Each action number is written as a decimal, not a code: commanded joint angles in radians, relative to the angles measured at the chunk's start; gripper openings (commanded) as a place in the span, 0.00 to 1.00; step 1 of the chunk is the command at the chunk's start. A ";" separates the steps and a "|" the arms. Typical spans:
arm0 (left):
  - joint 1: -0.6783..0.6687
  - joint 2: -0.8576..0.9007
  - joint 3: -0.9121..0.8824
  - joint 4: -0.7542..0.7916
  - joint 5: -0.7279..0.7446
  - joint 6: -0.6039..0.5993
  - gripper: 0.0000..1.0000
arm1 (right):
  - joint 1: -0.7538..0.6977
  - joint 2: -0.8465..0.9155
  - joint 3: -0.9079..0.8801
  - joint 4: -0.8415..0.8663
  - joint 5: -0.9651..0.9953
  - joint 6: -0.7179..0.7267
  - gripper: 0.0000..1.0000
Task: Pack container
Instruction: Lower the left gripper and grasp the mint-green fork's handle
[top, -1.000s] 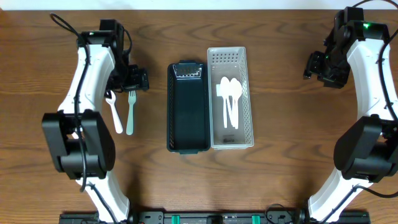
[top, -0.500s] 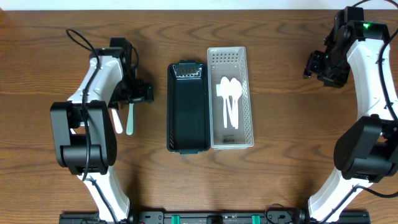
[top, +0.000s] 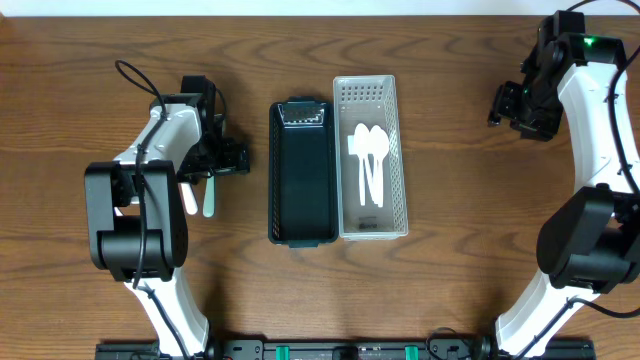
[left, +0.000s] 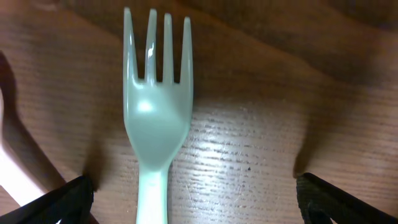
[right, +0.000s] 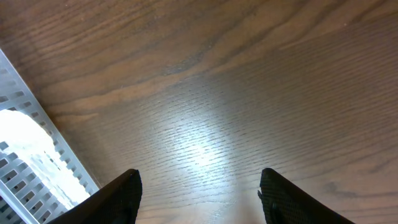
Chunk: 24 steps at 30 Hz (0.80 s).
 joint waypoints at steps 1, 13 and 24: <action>-0.002 0.002 -0.011 0.009 0.014 0.028 0.98 | 0.002 0.006 -0.005 -0.001 -0.003 -0.010 0.64; -0.002 0.006 -0.049 -0.003 -0.066 0.026 0.94 | 0.002 0.006 -0.005 -0.009 -0.004 -0.010 0.64; -0.002 0.028 -0.061 -0.006 -0.084 0.024 0.94 | 0.002 0.006 -0.005 -0.017 -0.004 -0.010 0.63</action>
